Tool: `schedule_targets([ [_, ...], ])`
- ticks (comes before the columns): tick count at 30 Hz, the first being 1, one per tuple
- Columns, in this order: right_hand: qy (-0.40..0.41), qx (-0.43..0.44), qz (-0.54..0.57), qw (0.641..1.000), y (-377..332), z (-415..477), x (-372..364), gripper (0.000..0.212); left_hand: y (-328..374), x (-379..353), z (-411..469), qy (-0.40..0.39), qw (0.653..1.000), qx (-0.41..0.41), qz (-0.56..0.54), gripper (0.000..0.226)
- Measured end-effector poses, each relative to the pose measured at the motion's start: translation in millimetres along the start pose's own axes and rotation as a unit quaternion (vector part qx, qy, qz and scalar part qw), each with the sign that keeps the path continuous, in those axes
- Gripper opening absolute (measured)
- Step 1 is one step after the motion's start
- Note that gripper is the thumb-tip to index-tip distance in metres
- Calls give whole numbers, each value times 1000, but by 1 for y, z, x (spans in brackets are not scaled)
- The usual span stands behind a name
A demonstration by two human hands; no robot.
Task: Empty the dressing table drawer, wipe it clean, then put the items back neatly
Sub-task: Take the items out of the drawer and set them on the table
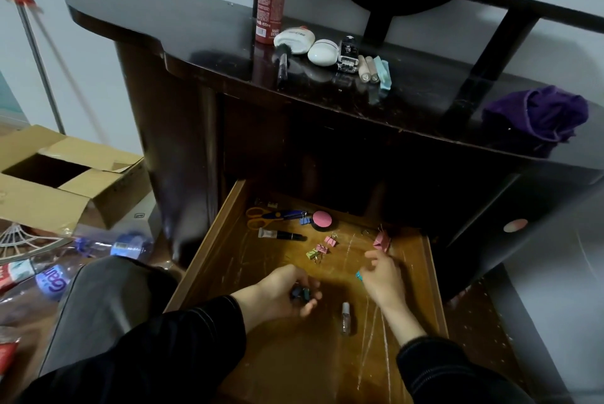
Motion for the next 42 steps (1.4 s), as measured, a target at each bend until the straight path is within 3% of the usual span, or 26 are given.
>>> schedule_targets([
  [5, -26, 13, -31, 999, 6, 11, -18, 20, 2, 8, 0, 24, 999, -9, -41, 24],
  [8, -49, 41, 94, 993, -2, 2, -16, 20, 1, 8, 3, 34, 999, -6, -39, 25],
  [11, -113, 83, 232, 963, -31, -20, -21, 19, -1, 8, 4, 40, 999, 6, -32, 31],
  [13, -167, 115, 256, 945, -54, -38, -33, 18, -2, 8, 4, 43, 998, 9, -38, 36],
  [17, -210, 147, 231, 938, -85, -60, -56, 14, -3, 8, 3, 36, 997, 0, -75, 33],
  [22, -116, 117, 198, 966, -70, -48, -47, 12, 3, 27, -2, 96, 995, -14, -26, 20],
  [26, -87, 122, 23, 988, -63, -27, -47, 34, 11, 34, -5, 129, 990, -39, -32, 18],
  [31, -85, 182, -135, 970, -86, -7, -65, 51, 9, 32, -1, 120, 992, -31, -35, 19],
  [36, -113, 174, -230, 951, -82, -2, -83, 47, 10, 36, -1, 123, 991, -32, -46, 19],
  [42, -107, 181, -187, 959, -75, -4, -74, 25, 10, 34, -4, 126, 991, -31, -41, 16],
])
Point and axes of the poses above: each hand's wrist, its own z-axis towards the middle knuckle, its own x-axis out of the back of the hand, y = z × x, the point moved 10 cm from there along z, towards the middle knuckle, and after that the axes turned 12 degrees about -y, right-handed, at the moved point
